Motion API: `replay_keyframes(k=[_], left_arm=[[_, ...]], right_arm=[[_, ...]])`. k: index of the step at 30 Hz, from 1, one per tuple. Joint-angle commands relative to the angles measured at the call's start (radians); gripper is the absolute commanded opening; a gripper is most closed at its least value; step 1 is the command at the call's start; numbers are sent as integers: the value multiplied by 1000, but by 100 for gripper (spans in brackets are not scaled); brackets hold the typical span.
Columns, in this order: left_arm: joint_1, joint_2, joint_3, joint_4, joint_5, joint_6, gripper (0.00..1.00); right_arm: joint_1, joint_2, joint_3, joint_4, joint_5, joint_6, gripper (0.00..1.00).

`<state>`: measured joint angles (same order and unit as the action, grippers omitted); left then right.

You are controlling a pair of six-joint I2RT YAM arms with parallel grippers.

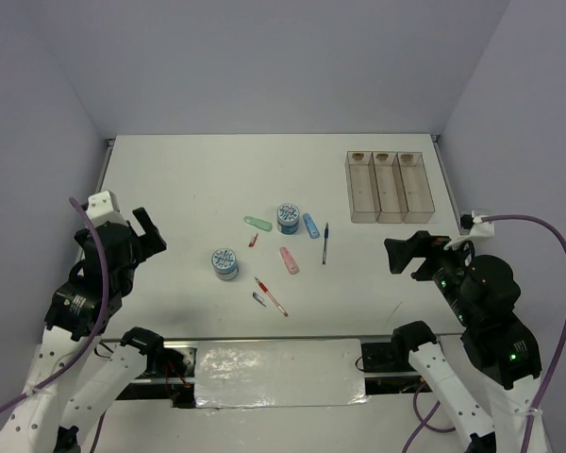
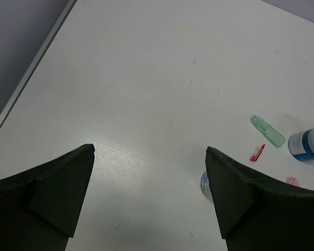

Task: Sort the stationery into containers
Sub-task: Pick up the pen cap from the center of the board.

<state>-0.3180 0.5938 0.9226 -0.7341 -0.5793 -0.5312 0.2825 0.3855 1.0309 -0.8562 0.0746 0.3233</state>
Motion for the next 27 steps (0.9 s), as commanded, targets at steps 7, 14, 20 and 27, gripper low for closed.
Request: replay_keyframes(k=[7,14,20,27], left_arm=[[-4,3,13,27,-13,-6,99],[-4,21,5,57,31,5,99],[-4,278,184,151,471,42,99],[-125,714,318,182,449,17,97]], right_arm=[[-5,111,-51,137,-150,59,100],[3,157,-137,213,-168,83,100],[9,165,-169,227,-168,77,100],[10,105,-189,207,-164,69,100]])
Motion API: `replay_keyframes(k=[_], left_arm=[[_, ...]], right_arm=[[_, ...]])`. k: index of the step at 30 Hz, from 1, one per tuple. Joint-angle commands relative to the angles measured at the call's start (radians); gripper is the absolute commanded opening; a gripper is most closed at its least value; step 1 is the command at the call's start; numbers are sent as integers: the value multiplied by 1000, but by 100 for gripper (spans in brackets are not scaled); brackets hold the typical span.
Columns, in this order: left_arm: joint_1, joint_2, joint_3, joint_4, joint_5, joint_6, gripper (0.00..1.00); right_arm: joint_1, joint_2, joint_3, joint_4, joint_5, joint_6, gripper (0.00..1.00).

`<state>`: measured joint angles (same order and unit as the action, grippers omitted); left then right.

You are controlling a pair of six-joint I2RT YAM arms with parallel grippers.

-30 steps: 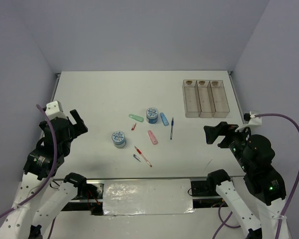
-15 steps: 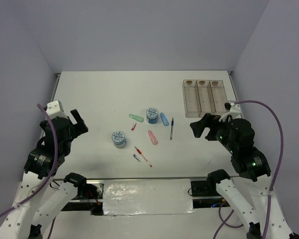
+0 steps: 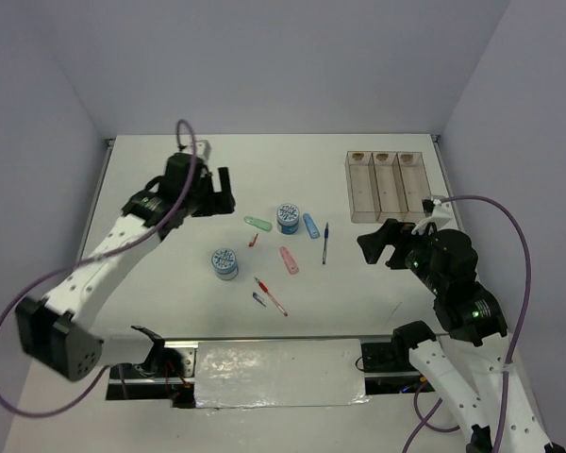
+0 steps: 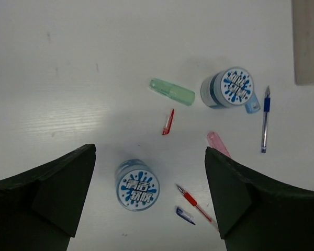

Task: Sort the stationery into containers
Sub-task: Pick up the pen cap from the center of the board.

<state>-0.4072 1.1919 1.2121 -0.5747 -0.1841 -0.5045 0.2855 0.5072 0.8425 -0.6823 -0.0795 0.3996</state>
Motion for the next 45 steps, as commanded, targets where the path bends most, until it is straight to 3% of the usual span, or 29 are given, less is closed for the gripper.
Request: replay_keyframes(k=[1,8,17,30,36,45], left_arm=[[-48,192,49,30,58,-8,96],[-105,377,55,119,31,-11,95],[-191,586,81,127,-67,9,89],[-194,660,35,199,-86,17,85],[-196,667,11,210,-68,27,77],[-196,704,-26,248,-57,35,73]], right_arm=[[6,-13,3,21,-3,-18,100],[7,-47,78,-63,60,-56,100],[7,-104,21,-20,47,-47,100],[7,-114,14,-13,12,-48,100],[7,-95,1,4,-2,-48,100],[7,-98,-13,15,-9,-50,100]])
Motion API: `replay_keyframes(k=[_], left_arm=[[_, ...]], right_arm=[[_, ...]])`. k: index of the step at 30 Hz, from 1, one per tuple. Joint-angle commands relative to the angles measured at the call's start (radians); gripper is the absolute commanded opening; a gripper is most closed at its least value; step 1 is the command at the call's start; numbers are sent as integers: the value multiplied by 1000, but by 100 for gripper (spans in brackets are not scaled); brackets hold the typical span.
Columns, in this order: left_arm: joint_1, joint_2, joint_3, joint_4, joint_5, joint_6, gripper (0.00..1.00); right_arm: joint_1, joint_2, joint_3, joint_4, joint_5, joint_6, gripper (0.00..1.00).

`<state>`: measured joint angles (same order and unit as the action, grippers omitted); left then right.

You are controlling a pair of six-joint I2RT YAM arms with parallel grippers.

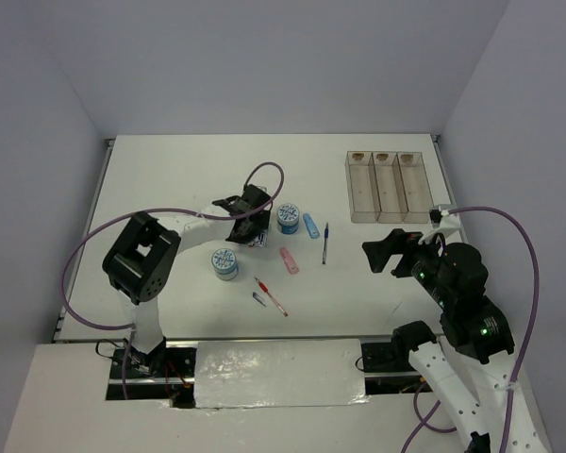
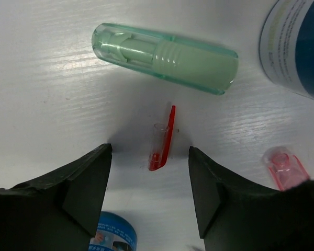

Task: Sort the stationery into containers
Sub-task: Pick up the pen cap from the center of the board.

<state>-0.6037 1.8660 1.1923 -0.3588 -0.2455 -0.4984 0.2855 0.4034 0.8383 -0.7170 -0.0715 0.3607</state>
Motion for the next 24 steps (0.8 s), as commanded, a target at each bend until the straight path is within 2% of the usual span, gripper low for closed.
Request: replay_keyframes(k=[1,4,7,13,16,21,24], left_arm=[[-1,42,-2,27,5,29,72],[-5,51,3,21,2,31,62],[-16,44,-7,17,-6,29,57],[-27,28,-42,18,-6,20,51],[-27,35,-49,17,0,14,38],[-36,22,-65,17,-1,8,37],[-38,10,-68,11,2,11,28]], right_arm=[[7,6,-8,51,-19,-11,100],[7,8,-8,50,-14,-8,100],[7,8,-7,50,-11,-11,100],[7,6,-11,51,-13,-9,100],[7,6,-11,51,-14,-9,100],[7,5,-7,48,-11,-11,100],[6,6,-7,51,-14,-8,100]])
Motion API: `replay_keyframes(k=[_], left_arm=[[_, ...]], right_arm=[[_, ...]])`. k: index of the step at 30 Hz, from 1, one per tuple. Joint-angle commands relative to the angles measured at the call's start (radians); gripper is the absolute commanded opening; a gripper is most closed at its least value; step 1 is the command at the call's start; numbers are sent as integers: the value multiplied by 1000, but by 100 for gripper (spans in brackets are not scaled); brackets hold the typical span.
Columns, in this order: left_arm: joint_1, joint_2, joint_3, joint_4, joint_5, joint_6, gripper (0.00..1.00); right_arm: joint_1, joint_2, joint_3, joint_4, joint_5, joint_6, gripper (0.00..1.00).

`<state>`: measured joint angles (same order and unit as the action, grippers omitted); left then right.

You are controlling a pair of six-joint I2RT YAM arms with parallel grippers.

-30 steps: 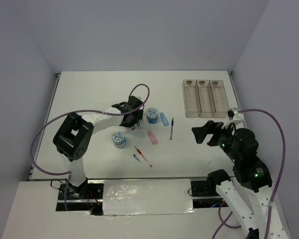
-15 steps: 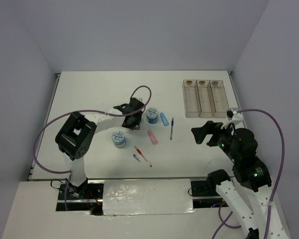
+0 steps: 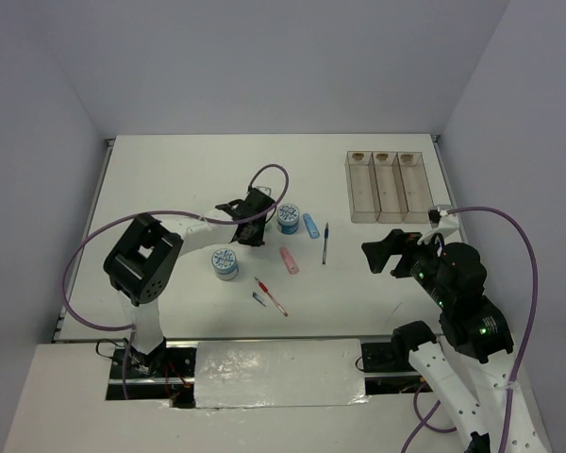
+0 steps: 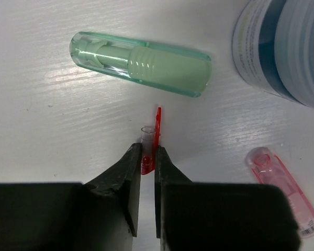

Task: Sort the stationery into containers
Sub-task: Pick up the pen cap from the center of the board.

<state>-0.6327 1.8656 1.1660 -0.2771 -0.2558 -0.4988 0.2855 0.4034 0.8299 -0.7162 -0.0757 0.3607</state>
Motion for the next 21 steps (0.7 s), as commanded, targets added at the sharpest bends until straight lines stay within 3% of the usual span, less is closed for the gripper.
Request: replay_keyframes(k=[1,3,4,10,15,18,21], left_arm=[[-9,7,-43,-71,16,12,17],[-9,3,-45,-71,26,17,2],[-9,0,-46,-71,41,22,0],[-27,-100,-75,-51,99,54,0],[-62,-311,-127,50,197,115,0],[-122,-459,-192,172,295,175,0],[-252,-594,-267,268,314,268,0]], right_arm=[[7,8,2,50,-12,-9,100],[7,6,0,54,-15,-8,100],[7,6,2,52,-15,-8,100],[7,3,-3,66,-9,10,100],[7,15,-28,118,-4,53,100],[7,66,-57,219,-151,105,100],[9,116,-127,400,-378,237,100]])
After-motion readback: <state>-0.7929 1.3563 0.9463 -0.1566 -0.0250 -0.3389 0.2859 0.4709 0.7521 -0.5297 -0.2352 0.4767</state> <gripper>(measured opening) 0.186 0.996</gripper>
